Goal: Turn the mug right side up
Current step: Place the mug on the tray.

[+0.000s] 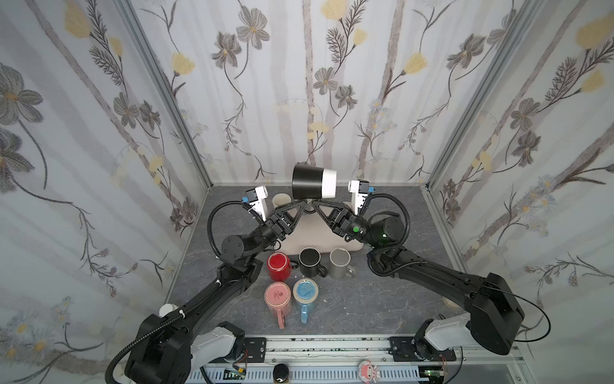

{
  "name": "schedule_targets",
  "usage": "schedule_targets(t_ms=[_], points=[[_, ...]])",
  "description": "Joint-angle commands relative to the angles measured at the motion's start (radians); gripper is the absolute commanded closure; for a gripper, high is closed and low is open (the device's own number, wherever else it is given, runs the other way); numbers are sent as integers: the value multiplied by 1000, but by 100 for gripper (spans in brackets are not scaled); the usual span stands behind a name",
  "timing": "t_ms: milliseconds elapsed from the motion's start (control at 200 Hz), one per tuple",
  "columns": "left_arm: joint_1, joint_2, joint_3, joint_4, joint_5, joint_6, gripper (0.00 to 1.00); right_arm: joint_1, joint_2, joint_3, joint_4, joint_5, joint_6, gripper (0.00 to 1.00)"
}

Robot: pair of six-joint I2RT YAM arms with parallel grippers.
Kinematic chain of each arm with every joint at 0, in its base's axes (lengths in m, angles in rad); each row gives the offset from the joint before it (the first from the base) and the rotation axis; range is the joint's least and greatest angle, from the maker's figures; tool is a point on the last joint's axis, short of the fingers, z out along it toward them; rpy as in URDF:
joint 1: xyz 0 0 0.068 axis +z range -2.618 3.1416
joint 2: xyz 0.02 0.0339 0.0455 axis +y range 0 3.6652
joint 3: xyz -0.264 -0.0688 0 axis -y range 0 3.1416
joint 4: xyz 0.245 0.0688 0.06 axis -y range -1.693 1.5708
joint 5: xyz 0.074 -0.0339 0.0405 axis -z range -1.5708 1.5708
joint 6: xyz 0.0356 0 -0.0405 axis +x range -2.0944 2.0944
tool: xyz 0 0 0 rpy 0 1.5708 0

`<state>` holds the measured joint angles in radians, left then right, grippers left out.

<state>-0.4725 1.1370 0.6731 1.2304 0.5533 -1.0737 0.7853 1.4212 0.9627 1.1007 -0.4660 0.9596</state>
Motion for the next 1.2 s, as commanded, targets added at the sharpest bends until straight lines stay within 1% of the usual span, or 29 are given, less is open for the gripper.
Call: schedule_targets(t_ms=[0, 45, 105, 145, 160, 190, 265, 295, 350, 415, 485, 540, 610, 679, 794, 844, 909, 974, 1194], points=[[-2, 0, 15, 17, 13, 2, 80, 2, -1, 10, 94, 6, 13, 100], [-3, -2, 21, -5, 11, 11, 84, 2, -4, 8, 90, 6, 12, 100], [-4, -4, 25, -30, 3, 22, 93, 2, -12, -2, 87, 14, 13, 100], [-6, -8, 31, -61, -6, 33, 100, 1, -21, -10, 78, 21, 9, 95], [-6, -10, 32, -69, -8, 39, 100, 0, -26, -15, 73, 25, 7, 92], [-6, -15, 35, -88, -15, 51, 100, 0, -37, -24, 60, 36, 0, 82], [-8, -32, 47, -167, -45, 90, 100, -6, -79, -55, 17, 71, -29, 52], [-8, -38, 59, -215, -59, 115, 100, -9, -103, -69, -19, 90, -50, 45], [-11, -44, 96, -334, -86, 172, 100, -15, -159, -100, -102, 136, -102, 40], [-24, -37, 155, -515, -129, 256, 100, -20, -240, -132, -243, 217, -179, 37], [-48, -9, 224, -674, -186, 351, 100, -26, -329, -156, -409, 334, -261, 36], [-75, 27, 287, -804, -257, 426, 100, -29, -391, -163, -550, 429, -310, 36], [-120, 96, 380, -964, -364, 521, 100, -35, -458, -177, -679, 528, -350, 35], [-148, 189, 471, -1089, -457, 582, 100, -43, -520, -201, -757, 594, -367, 35], [-172, 350, 612, -1250, -619, 678, 100, -53, -610, -266, -829, 653, -368, 35], [-183, 425, 678, -1298, -698, 724, 100, -57, -640, -280, -853, 667, -367, 35], [-189, 514, 733, -1331, -760, 766, 100, -64, -668, -292, -883, 678, -366, 35], [-191, 582, 763, -1323, -783, 793, 100, -74, -691, -298, -908, 682, -367, 35], [-192, 762, 877, -1284, -835, 817, 100, -105, -744, -309, -957, 685, -366, 35]])
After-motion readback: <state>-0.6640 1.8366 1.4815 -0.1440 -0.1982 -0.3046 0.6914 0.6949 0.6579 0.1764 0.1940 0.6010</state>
